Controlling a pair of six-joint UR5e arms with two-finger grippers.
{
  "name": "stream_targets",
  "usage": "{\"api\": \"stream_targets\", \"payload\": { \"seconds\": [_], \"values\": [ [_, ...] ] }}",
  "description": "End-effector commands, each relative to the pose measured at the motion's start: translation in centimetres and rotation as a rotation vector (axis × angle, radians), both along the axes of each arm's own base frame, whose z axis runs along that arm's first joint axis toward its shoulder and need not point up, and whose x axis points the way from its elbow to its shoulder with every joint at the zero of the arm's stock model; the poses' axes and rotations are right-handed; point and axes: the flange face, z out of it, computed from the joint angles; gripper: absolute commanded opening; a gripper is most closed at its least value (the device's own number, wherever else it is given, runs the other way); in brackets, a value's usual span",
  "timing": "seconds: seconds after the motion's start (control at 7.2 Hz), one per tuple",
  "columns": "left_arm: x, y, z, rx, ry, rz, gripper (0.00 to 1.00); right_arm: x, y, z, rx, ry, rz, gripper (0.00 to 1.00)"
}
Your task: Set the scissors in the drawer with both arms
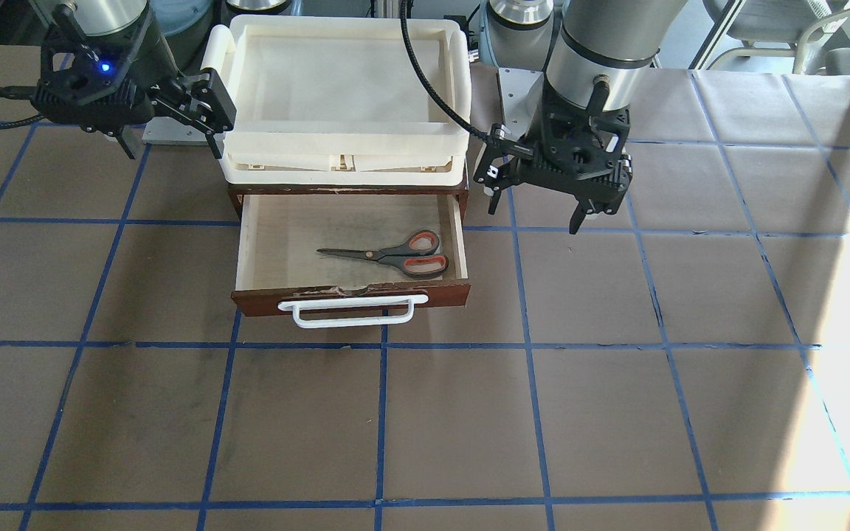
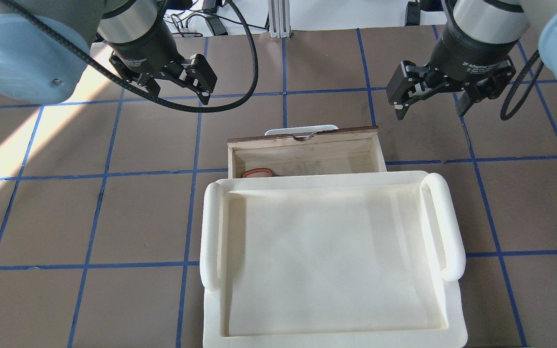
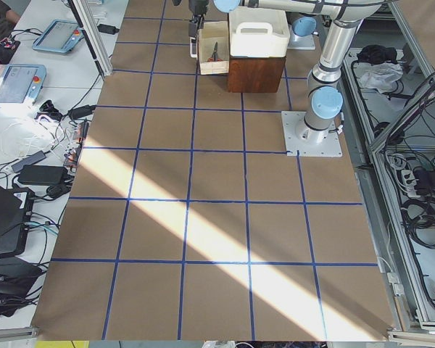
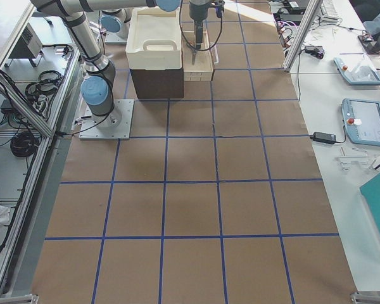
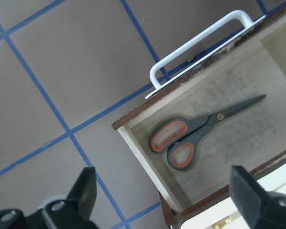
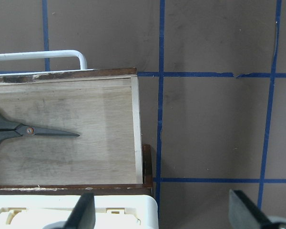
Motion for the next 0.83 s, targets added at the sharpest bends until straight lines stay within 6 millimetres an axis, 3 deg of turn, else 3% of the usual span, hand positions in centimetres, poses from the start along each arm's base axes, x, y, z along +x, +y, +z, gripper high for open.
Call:
{"api": "stream_targets", "payload": {
  "seconds": [0.0, 0.28, 0.69],
  "values": [
    [7.7, -1.8, 0.1, -0.001, 0.003, 0.141, 1.0, 0.0, -0.4, 0.2, -0.026, -0.005, -0.002, 1.0],
    [8.9, -1.3, 0.5, -0.007, -0.006, 0.162, 1.0, 0.0, -0.4, 0.2, -0.025, -0.005, -0.002, 1.0],
    [7.9, 0.0, 1.7, -0.024, -0.002, 0.148, 1.0, 0.0, -0.4, 0.2, -0.025, -0.005, -0.002, 1.0]
  ]
}}
